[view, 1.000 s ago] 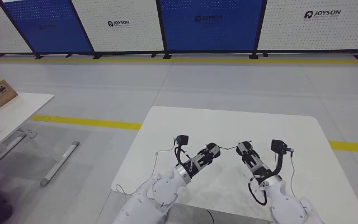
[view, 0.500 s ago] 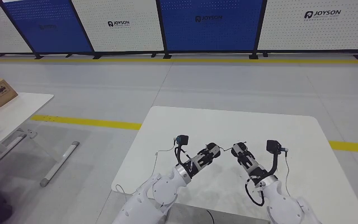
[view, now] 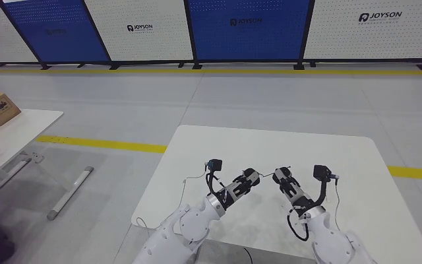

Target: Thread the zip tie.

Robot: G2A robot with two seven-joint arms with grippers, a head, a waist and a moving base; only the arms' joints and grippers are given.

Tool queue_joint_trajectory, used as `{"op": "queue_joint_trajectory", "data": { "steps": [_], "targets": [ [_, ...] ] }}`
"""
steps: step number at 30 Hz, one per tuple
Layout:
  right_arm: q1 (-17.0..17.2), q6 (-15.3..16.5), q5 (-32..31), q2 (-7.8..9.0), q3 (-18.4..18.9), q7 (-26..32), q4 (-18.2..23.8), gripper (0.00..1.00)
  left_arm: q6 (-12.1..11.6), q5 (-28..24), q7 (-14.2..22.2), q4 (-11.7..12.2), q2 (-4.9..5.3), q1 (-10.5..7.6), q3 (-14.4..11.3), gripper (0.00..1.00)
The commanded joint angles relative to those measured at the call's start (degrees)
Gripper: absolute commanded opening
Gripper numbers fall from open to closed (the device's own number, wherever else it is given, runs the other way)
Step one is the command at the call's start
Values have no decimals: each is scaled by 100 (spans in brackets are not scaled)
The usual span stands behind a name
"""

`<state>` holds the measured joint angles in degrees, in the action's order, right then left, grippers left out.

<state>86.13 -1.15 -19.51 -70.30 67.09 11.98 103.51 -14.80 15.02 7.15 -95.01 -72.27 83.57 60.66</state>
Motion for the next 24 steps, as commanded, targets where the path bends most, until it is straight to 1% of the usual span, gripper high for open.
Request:
{"op": "queue_joint_trajectory", "data": {
  "steps": [1,3,9,16,18,21,23,24],
  "targets": [
    [36,28,25,6,69,3,51,0,57,-30,-29,-1,-5,0,-14,0],
    [82,55,16,13,120,19,104,0,104,-92,-57,3,-15,-26,-45,0],
    [127,86,-109,15,116,81,107,0,103,-158,-37,19,-24,-77,-106,0],
    [110,109,-98,4,118,95,80,0,68,-190,-38,28,-17,-69,-112,0],
    [100,126,-66,3,143,120,80,0,104,-52,-127,31,-14,-63,-118,0],
    [100,143,-55,2,159,151,79,0,108,-54,-150,31,-17,-60,-144,0],
    [101,137,-54,0,165,158,81,3,108,-64,-152,32,-16,-65,-146,0],
    [102,135,-53,-2,166,156,81,6,108,-69,-153,31,-15,-67,-144,0]
  ]
}}
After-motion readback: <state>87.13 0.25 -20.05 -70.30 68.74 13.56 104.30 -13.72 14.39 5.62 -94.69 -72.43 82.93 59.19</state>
